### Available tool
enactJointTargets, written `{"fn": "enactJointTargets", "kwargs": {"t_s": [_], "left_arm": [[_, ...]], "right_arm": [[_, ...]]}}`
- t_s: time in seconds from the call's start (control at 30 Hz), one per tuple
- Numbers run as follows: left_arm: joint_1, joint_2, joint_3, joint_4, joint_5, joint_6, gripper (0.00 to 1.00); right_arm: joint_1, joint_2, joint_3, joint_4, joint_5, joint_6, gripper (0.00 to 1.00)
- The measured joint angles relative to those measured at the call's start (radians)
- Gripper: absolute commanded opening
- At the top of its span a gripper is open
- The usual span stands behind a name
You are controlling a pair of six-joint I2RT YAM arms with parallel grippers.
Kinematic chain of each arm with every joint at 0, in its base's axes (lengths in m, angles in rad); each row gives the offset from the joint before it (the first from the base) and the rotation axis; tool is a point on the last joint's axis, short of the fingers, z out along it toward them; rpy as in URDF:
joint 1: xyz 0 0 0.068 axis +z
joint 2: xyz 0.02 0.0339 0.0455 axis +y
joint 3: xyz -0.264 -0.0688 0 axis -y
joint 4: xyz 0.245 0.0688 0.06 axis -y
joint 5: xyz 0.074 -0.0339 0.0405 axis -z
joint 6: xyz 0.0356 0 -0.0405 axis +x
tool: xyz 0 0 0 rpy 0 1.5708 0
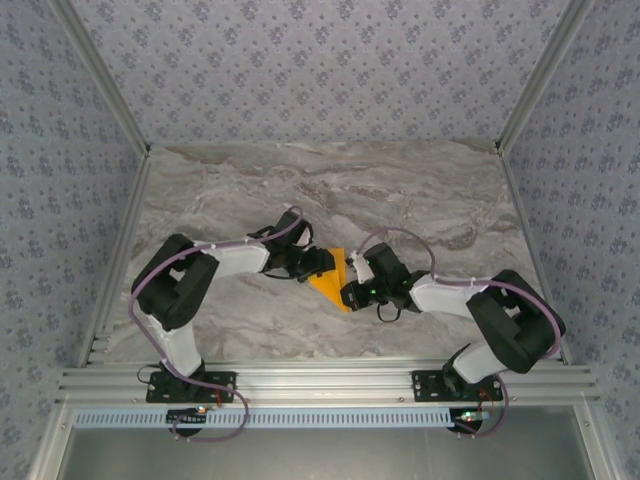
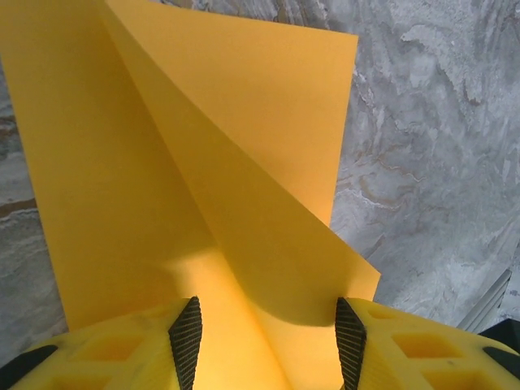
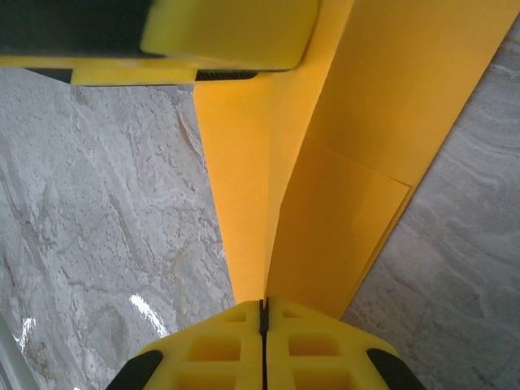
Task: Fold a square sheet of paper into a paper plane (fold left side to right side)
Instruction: Fourth fold the wing at the center of the table.
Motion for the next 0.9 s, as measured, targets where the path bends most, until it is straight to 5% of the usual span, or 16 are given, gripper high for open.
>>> {"fn": "enactJointTargets", "kwargs": {"t_s": [0.27,0.53,0.9], "left_arm": [[0.000,0.017,0.005,0.000,0.003,0.000,0.49],[0.000,0.017,0.005,0.000,0.003,0.000,0.49],[0.000,0.017,0.005,0.000,0.003,0.000,0.49]], "right_arm": [[-0.024,0.000,-0.004,0.011,-0.038,0.019,0.15],[-0.110,0.000,-0.006,0.065,-0.132,0.061,0.35],[-0.234,0.064,0.026,0.134,-0.276,0.148,0.35]]}}
